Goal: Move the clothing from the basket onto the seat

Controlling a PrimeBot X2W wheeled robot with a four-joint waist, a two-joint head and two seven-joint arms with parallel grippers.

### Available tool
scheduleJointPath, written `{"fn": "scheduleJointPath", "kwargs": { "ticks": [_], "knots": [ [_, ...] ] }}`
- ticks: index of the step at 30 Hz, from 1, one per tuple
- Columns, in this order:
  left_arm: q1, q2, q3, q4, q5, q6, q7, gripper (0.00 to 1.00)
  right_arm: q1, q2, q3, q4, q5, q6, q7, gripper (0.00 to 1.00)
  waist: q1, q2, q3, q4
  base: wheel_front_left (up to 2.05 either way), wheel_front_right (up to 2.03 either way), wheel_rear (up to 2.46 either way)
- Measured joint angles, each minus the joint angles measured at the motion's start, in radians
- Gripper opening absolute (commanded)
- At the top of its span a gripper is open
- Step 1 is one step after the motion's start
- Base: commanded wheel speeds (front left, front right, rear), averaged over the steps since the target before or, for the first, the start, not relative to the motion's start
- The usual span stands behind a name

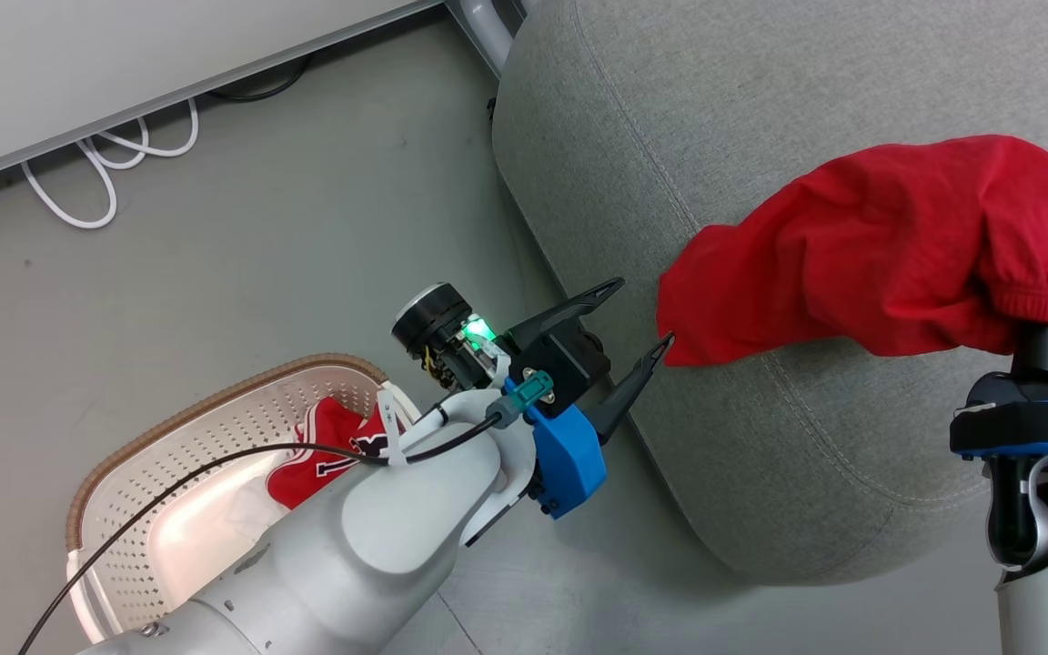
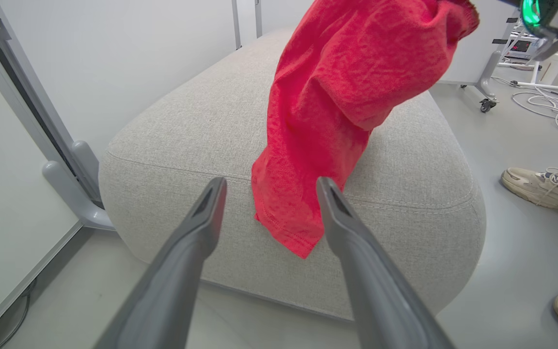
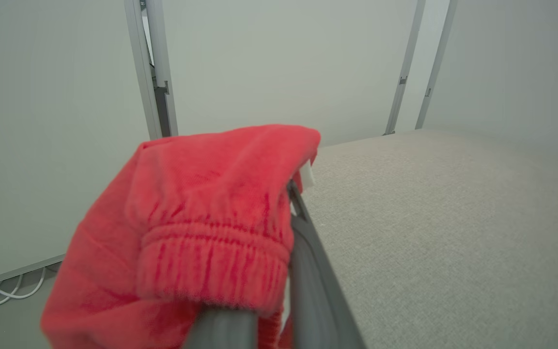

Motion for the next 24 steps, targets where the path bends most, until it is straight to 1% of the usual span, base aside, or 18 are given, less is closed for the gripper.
{"fn": "scheduleJointPath", "kwargs": {
  "ticks": [6, 13, 17, 24],
  "knots": [
    [-0.009, -0.001, -0.006, 0.000, 0.000, -0.001, 0.000, 1.00, -0.002, 0.004, 0.005, -0.001, -0.002, 0.000, 0.000, 0.00, 0.0000, 0.0000, 0.007, 0.004, 0.00, 0.00, 0.00],
    [-0.035, 0.002, -0.005, -0.009, 0.004, 0.002, -0.002, 1.00, -0.088, -0.059, -0.002, -0.030, 0.001, 0.000, 0.000, 0.00, 0.0000, 0.0000, 0.037, 0.014, 0.00, 0.00, 0.00],
    [-0.065, 0.008, -0.003, -0.032, 0.016, 0.009, -0.005, 1.00, -0.177, -0.132, -0.047, -0.055, 0.020, 0.000, 0.000, 0.00, 0.0000, 0.0000, 0.075, 0.028, 0.00, 0.00, 0.00],
    [-0.154, 0.034, 0.000, -0.089, 0.052, 0.032, 0.007, 1.00, -0.400, -0.309, -0.152, -0.072, 0.070, 0.000, 0.000, 0.00, 0.0000, 0.0000, 0.180, 0.055, 0.00, 0.00, 0.00]
  ]
}}
